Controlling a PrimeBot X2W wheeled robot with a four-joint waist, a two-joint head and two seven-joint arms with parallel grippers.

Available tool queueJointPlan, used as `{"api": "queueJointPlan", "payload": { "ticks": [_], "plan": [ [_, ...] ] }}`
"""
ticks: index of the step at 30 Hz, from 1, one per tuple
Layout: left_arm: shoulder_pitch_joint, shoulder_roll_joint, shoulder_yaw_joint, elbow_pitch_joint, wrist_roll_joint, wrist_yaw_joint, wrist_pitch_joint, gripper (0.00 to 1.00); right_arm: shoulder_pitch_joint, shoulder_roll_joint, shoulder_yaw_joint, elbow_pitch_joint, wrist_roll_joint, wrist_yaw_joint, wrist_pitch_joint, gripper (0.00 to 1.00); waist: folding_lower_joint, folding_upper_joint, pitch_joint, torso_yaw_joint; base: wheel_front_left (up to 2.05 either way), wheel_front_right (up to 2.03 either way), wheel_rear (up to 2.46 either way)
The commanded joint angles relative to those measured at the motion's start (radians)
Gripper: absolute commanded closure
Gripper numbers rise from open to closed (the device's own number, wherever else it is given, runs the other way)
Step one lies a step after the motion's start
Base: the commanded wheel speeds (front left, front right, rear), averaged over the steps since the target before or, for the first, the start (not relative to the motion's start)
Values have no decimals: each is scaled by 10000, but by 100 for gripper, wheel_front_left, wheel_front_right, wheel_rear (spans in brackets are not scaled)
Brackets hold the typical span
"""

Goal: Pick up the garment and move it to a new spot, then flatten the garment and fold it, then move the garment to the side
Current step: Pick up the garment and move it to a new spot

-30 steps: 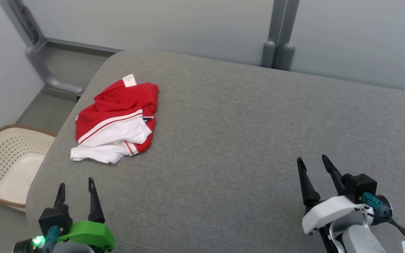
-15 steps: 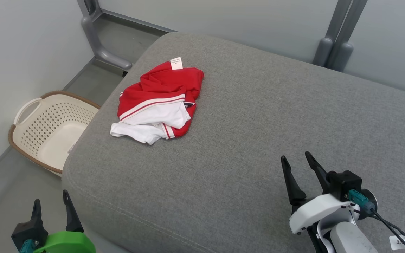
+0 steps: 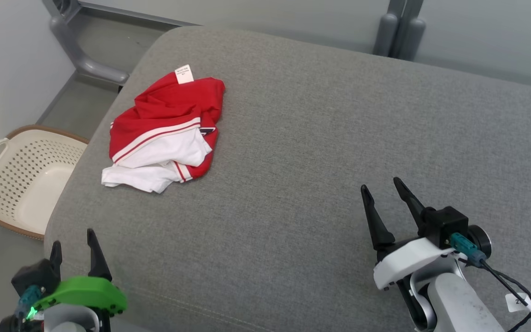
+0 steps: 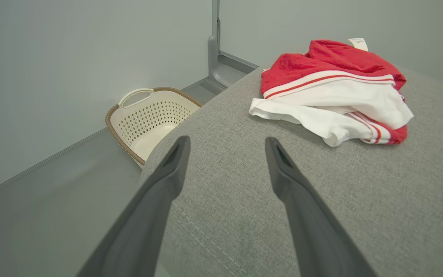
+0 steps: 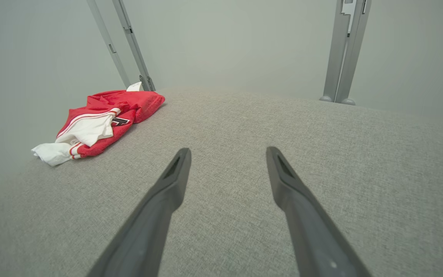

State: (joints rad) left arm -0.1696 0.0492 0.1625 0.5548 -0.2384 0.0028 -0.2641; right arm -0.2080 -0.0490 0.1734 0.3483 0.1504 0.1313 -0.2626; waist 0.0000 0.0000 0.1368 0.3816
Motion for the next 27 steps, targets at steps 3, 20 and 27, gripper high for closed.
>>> {"api": "queueJointPlan", "payload": {
  "ticks": [3,20,27],
  "plan": [
    [-995,100,222,553,-111,-316,0,0,-339,-37,-33,-226,-229,-11,-30,0,0,0,882,-778,0,0,0],
    [-4897,1429,338,3893,-802,-1310,1,0,-1404,-213,188,-1505,-331,-13,-30,0,0,0,2662,-2504,0,0,0],
    [-5912,1949,-243,5191,-1208,-1342,196,0,-1655,-272,198,-1909,-279,-11,-30,0,0,0,3143,-3089,0,0,0]
  ]
}}
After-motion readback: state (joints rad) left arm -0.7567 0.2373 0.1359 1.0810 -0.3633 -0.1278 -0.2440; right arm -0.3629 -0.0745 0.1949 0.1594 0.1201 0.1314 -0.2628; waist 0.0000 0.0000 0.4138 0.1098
